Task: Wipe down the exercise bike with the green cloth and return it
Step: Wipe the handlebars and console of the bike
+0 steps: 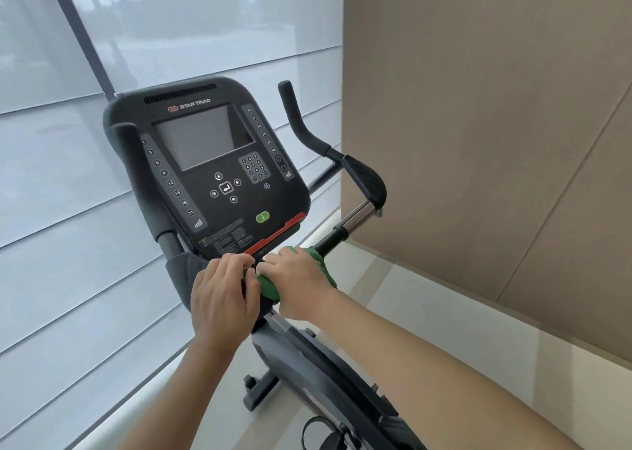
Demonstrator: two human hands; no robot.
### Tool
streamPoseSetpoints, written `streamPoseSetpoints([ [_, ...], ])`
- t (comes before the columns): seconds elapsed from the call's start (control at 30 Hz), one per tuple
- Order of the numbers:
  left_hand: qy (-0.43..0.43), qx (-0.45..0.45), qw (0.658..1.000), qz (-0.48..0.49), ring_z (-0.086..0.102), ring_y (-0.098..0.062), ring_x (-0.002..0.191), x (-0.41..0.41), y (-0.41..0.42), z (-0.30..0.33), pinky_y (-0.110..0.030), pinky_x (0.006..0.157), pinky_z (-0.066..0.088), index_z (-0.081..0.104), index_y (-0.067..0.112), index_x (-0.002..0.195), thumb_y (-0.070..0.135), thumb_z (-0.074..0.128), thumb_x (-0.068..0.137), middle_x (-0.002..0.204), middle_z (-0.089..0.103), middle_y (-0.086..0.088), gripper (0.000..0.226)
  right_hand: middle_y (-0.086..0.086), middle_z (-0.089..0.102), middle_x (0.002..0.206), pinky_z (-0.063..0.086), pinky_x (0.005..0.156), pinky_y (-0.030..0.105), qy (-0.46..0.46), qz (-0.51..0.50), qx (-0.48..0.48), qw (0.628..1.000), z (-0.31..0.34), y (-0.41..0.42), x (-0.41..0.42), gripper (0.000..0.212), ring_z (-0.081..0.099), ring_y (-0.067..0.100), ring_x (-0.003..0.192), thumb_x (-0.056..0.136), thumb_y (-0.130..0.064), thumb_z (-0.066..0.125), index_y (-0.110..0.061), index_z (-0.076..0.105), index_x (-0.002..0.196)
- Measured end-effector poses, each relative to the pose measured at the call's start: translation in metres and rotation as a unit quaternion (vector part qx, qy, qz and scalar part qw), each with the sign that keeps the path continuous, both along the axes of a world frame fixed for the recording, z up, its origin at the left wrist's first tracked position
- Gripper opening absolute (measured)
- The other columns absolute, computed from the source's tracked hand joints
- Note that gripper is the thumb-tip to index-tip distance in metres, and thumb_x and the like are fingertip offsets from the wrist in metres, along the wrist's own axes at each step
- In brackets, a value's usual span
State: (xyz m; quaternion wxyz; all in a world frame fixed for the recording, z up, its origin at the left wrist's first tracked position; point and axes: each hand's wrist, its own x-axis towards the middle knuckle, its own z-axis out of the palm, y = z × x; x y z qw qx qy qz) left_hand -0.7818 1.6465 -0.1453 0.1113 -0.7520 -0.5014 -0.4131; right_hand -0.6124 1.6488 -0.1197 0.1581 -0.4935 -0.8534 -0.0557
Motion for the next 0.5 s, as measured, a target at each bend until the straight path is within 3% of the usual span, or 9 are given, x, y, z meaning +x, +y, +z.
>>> streamPoseSetpoints([
  [0.13, 0.005, -0.001, 1.0, -0.02, 0.06, -0.022, 0.089, -0.002, 0.0, 0.002, -0.037, 0.079, 0.043, 0.062, 0.019, 0.102, 0.023, 0.047, 0.101, 0.099, 0.067, 0.006, 0.016, 0.001, 0.063, 0.104, 0.045, 0.097, 0.046, 0.072, -0.063, 0.044, 0.994, -0.017, -0.01, -0.008, 0.038, 0.055, 0.027, 0.104, 0.069, -0.009, 0.074, -0.018, 0.06, 0.103],
  [0.23, 0.007, -0.007, 0.998, -0.054, 0.059, -0.022, 0.09, -0.005, -0.004, 0.005, -0.039, 0.082, 0.044, 0.064, 0.018, 0.103, 0.028, 0.047, 0.102, 0.1, 0.067, 0.005, 0.02, 0.003, 0.061, 0.126, 0.037, 0.114, 0.05, 0.072, -0.101, 0.031, 0.992, -0.025, -0.021, -0.017, 0.052, 0.05, 0.029, 0.127, 0.072, -0.002, 0.073, -0.017, 0.06, 0.12],
  [0.33, 0.001, -0.011, 0.996, -0.094, 0.058, -0.021, 0.09, -0.01, -0.006, 0.007, -0.037, 0.082, 0.043, 0.064, 0.018, 0.103, 0.031, 0.048, 0.103, 0.1, 0.066, 0.005, 0.021, 0.003, 0.054, 0.142, 0.039, 0.115, 0.045, 0.075, -0.124, 0.006, 0.989, -0.022, -0.036, -0.023, 0.065, 0.042, 0.028, 0.138, 0.075, 0.001, 0.074, -0.017, 0.055, 0.135],
  [0.43, 0.001, -0.003, 0.992, -0.128, 0.059, -0.021, 0.088, -0.015, -0.006, 0.005, -0.036, 0.082, 0.042, 0.063, 0.017, 0.104, 0.031, 0.05, 0.1, 0.1, 0.066, 0.003, 0.02, 0.001, 0.054, 0.141, 0.048, 0.104, 0.037, 0.179, -0.162, -0.025, 0.97, -0.019, -0.062, -0.03, 0.064, 0.044, 0.025, 0.13, 0.078, 0.005, 0.075, -0.016, 0.057, 0.136],
  [0.5, -0.001, -0.008, 0.989, -0.146, 0.059, -0.02, 0.091, -0.017, -0.003, 0.002, -0.036, 0.083, 0.042, 0.062, 0.018, 0.105, 0.034, 0.05, 0.099, 0.101, 0.065, 0.004, 0.02, -0.003, 0.057, 0.131, 0.046, 0.1, 0.027, 0.3, -0.208, -0.06, 0.929, -0.029, -0.096, -0.031, 0.059, 0.049, 0.019, 0.117, 0.077, 0.009, 0.072, -0.016, 0.061, 0.13],
])
